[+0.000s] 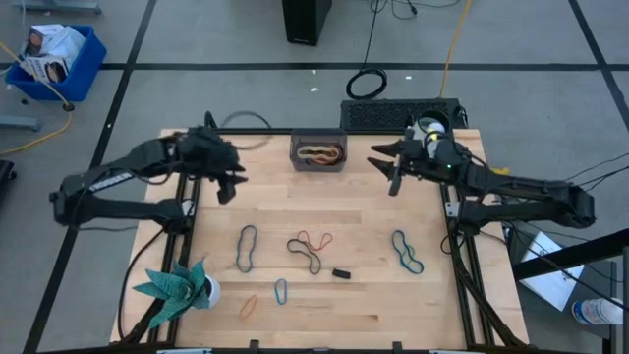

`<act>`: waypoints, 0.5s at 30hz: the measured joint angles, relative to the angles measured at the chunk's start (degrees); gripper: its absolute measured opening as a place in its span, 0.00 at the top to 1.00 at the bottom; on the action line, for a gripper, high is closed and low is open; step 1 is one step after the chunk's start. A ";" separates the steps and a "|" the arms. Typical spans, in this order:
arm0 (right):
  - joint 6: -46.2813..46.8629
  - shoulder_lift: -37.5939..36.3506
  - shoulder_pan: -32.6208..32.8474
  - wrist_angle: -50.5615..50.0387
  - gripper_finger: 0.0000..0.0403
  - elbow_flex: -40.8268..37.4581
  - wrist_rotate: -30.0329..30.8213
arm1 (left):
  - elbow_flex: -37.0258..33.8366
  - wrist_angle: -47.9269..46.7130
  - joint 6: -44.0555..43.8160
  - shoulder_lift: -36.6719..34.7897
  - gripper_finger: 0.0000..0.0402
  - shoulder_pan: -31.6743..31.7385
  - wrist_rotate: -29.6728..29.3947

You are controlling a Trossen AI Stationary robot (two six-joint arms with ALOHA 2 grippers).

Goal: Pick and place rubber bands into bin
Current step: Put the top left blue rubber band into the black bin

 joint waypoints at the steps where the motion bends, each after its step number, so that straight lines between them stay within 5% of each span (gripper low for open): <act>1: 0.62 -0.49 -0.16 0.03 0.61 -0.64 0.87 | 0.64 -1.42 0.85 1.43 0.63 -1.28 -0.04; 15: 1.45 -1.08 -0.47 -0.18 0.61 -1.76 1.62 | 1.07 -8.22 0.91 21.26 0.63 -18.60 -8.74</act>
